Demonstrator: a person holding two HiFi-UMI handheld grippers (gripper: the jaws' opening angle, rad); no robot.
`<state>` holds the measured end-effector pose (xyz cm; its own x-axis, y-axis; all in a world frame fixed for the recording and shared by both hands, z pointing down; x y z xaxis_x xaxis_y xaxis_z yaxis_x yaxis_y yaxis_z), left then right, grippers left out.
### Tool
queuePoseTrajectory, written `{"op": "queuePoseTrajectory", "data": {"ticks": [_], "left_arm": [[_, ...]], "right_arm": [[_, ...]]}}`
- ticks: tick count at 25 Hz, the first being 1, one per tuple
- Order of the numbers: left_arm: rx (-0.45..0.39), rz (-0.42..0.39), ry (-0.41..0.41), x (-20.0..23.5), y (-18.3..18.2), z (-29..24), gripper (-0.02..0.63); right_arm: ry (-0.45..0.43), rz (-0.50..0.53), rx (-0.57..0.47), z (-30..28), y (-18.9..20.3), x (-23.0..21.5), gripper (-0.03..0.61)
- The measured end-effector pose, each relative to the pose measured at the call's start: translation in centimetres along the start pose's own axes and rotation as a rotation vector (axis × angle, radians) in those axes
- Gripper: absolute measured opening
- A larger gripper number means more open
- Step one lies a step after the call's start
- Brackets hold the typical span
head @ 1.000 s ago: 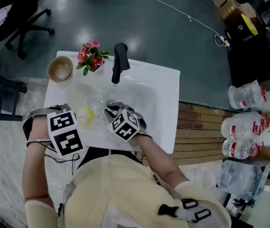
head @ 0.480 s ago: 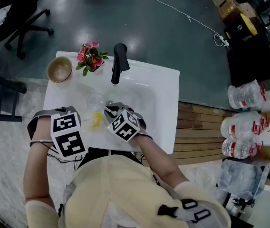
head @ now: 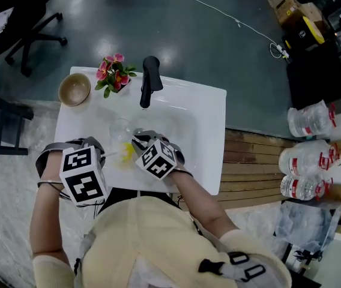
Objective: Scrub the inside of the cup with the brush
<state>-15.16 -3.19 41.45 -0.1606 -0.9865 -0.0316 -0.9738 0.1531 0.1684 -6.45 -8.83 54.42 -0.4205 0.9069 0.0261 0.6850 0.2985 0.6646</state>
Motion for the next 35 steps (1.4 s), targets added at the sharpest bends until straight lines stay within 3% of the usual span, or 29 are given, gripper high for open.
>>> {"op": "queuePoseTrajectory", "data": {"ticks": [13, 23, 28, 35], "left_arm": [[0.011, 0.014, -0.029, -0.4, 1.9, 4.5, 0.044], [-0.094, 0.021, -0.169, 0.7, 1.8, 9.7, 0.044], [-0.132, 0.040, -0.276, 2.7, 0.9, 9.5, 0.044], [-0.183, 0.022, -0.253, 3.5, -1.5, 7.6, 0.044]], "right_arm": [[-0.007, 0.012, 0.001, 0.0, 0.1, 0.1, 0.051], [0.000, 0.045, 0.000, 0.1, 0.0, 0.4, 0.051], [0.032, 0.123, -0.003, 0.3, -0.3, 0.9, 0.051], [0.072, 0.279, -0.004, 0.5, -0.8, 2.3, 0.051]]}}
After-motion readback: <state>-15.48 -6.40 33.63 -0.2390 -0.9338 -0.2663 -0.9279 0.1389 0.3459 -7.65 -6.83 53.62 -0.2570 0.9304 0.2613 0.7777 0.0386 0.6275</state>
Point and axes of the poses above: the fingertips, and each gripper's own axes: z backward along the fingers, x to its left, y out of its underside, the point moved 4 cm from there along z, backward along the fingers
